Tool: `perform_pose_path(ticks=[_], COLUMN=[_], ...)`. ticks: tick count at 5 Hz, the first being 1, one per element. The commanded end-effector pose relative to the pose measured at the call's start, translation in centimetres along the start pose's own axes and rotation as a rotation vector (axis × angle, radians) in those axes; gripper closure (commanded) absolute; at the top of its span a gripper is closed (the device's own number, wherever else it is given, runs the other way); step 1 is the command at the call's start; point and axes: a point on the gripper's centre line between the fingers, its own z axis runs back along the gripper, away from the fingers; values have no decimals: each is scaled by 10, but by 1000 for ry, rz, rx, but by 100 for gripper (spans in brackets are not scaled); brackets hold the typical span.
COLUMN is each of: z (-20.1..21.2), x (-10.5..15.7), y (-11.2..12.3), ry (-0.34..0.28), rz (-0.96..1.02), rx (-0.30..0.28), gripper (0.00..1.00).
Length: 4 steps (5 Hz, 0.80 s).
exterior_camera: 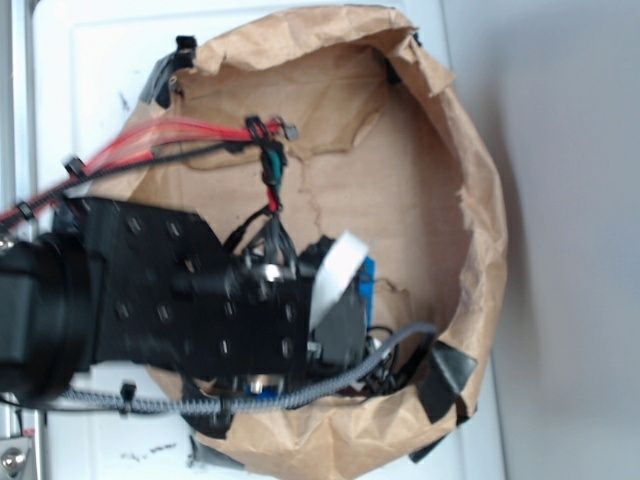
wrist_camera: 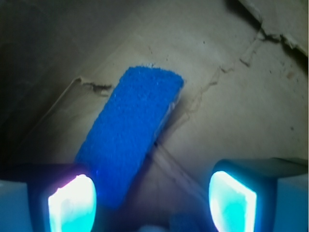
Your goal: Grab the blue sponge.
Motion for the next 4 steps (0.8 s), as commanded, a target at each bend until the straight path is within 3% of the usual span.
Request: perform_pose_path(ticks=[1, 4], z=[15, -22], x=[29, 19], y=[-15, -23], ry=[-33, -31], rz=[59, 23], rx=[-81, 23], gripper=[0, 0])
